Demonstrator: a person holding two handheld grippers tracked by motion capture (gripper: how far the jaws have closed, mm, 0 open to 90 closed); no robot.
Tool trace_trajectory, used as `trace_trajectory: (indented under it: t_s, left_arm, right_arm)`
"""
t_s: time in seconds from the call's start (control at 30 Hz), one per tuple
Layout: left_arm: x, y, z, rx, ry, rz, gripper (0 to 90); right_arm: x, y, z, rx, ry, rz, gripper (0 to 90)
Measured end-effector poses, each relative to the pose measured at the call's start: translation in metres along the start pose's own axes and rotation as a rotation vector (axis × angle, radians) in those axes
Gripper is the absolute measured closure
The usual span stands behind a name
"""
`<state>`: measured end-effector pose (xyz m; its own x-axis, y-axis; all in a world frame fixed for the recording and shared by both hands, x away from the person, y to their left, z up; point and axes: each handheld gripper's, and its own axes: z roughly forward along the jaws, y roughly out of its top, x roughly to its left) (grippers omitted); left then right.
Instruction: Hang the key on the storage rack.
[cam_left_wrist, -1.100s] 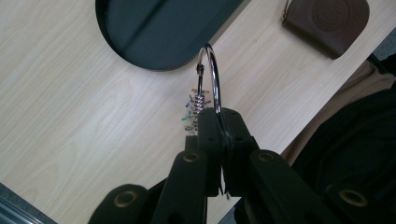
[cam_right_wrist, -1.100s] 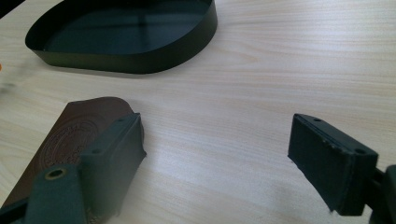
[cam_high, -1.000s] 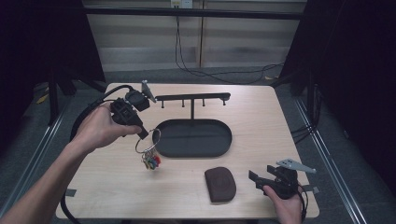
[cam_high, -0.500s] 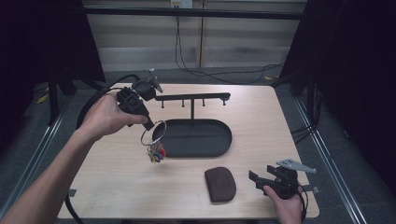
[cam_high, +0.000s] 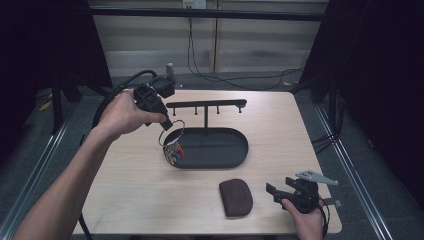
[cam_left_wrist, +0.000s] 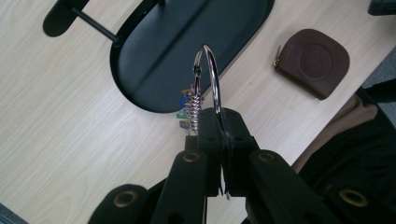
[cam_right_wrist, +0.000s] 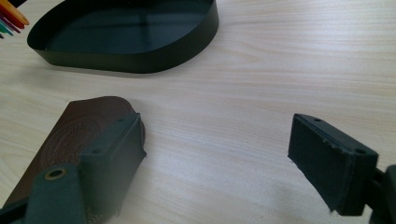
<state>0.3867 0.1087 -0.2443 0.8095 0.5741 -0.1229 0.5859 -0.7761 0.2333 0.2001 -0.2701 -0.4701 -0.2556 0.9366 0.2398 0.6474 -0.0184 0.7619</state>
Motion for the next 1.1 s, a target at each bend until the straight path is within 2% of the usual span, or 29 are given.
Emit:
trace_trajectory:
  t_s: [0.33, 0.4, 0.5, 0.63, 0.77, 1.1]
  left_arm:
    - [0.013, 0.018, 0.009, 0.039, -0.015, -0.039, 88.1]
    - [0.015, 0.022, 0.008, 0.031, -0.005, -0.053, 88.1]
    - [0.019, 0.028, 0.007, 0.036, -0.007, -0.052, 88.1]
    - [0.026, 0.033, 0.014, 0.050, 0.003, -0.074, 88.1]
    - [0.033, 0.036, 0.021, 0.054, 0.002, -0.086, 88.1]
    - [0.055, 0.034, 0.025, 0.050, 0.023, -0.131, 88.1]
  right_arm:
    - [-0.001, -0.001, -0.003, -0.007, 0.000, 0.008, 17.7]
    - [-0.001, -0.001, -0.002, -0.007, 0.000, 0.005, 17.8]
    - [0.000, -0.001, -0.003, -0.005, 0.003, 0.001, 17.8]
    - [-0.002, -0.002, -0.003, 0.003, 0.005, 0.014, 17.8]
    - [-0.002, -0.002, -0.005, -0.002, 0.005, 0.016, 17.8]
    - [-0.001, -0.001, -0.003, 0.002, 0.006, 0.009, 17.8]
